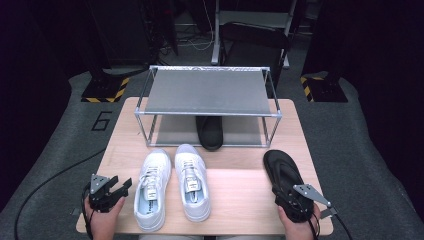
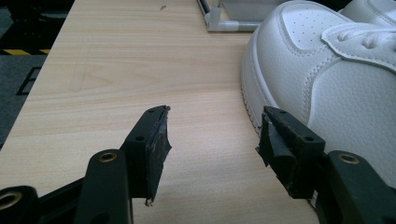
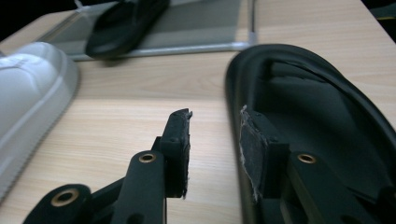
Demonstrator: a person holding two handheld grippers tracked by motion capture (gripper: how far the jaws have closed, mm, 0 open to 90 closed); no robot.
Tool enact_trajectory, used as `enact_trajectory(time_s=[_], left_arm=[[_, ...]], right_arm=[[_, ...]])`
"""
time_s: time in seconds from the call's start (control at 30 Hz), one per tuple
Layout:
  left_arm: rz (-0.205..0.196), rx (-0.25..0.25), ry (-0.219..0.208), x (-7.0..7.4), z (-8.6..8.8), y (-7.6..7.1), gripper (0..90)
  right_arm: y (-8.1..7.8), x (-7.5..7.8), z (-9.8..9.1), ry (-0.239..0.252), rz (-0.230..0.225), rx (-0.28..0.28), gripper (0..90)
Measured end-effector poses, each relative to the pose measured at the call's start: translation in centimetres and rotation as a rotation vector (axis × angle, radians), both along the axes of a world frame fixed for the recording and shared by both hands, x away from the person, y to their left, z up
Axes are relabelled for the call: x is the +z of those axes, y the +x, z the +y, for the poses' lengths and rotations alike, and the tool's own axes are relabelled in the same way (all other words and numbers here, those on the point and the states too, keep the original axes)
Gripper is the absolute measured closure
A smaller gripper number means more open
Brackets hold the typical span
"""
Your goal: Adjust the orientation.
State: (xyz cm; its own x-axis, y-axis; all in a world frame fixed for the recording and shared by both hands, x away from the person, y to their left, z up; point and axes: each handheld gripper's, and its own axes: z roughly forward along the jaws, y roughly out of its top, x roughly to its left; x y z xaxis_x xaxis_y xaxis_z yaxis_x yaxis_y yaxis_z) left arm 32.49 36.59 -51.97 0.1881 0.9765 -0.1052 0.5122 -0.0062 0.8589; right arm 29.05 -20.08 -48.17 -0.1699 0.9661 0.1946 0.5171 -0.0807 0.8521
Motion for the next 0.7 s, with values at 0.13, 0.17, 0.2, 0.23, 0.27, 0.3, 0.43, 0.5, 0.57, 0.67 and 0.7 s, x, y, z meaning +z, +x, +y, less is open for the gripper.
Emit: enact_trajectory(time_s=[0.13,0.17,0.2,0.23,0.27,0.3,0.43,0.5,0.57,0.67,0.7], left_arm=[[0.001,0.001,0.0,0.0,0.0,0.0,42.0],[0.002,0.002,0.0,-0.1,0.0,0.0,42.0],[0.003,0.001,-0.001,0.0,0.0,0.0,42.0],[0.002,0.001,-0.003,0.0,0.1,0.0,42.0],[0.002,0.001,-0.003,0.0,0.1,0.0,42.0],[0.001,0.002,-0.003,0.0,0.1,0.0,42.0],[-0.001,0.002,-0.004,0.0,0.1,0.0,42.0],[0.001,0.002,-0.004,0.0,0.1,0.0,42.0],[-0.002,0.004,-0.005,0.0,0.1,0.0,42.0],[-0.001,0.003,-0.004,0.0,0.1,0.0,42.0],[0.0,0.002,-0.003,0.0,0.1,0.0,42.0]], right_arm=[[0.4,-0.7,-0.4,-0.009,0.031,-0.022,64.5],[0.7,-1.1,-0.5,-0.024,0.039,-0.032,64.7],[0.8,-1.2,-0.5,-0.036,0.042,-0.037,64.9],[1.0,-1.3,-0.5,-0.054,0.036,-0.042,65.8],[1.2,-1.4,-0.6,-0.064,0.045,-0.046,67.5],[1.5,-1.5,-0.7,-0.059,0.057,-0.047,69.8],[2.2,-1.8,-0.9,-0.022,0.099,-0.022,82.6],[2.3,-1.7,-0.7,-0.022,0.104,-0.027,83.1],[2.3,-1.6,-0.4,-0.002,0.112,-0.015,83.3],[2.3,-1.4,0.6,0.008,0.107,0.007,83.4],[2.3,-1.3,0.9,0.008,0.097,0.025,83.3]])
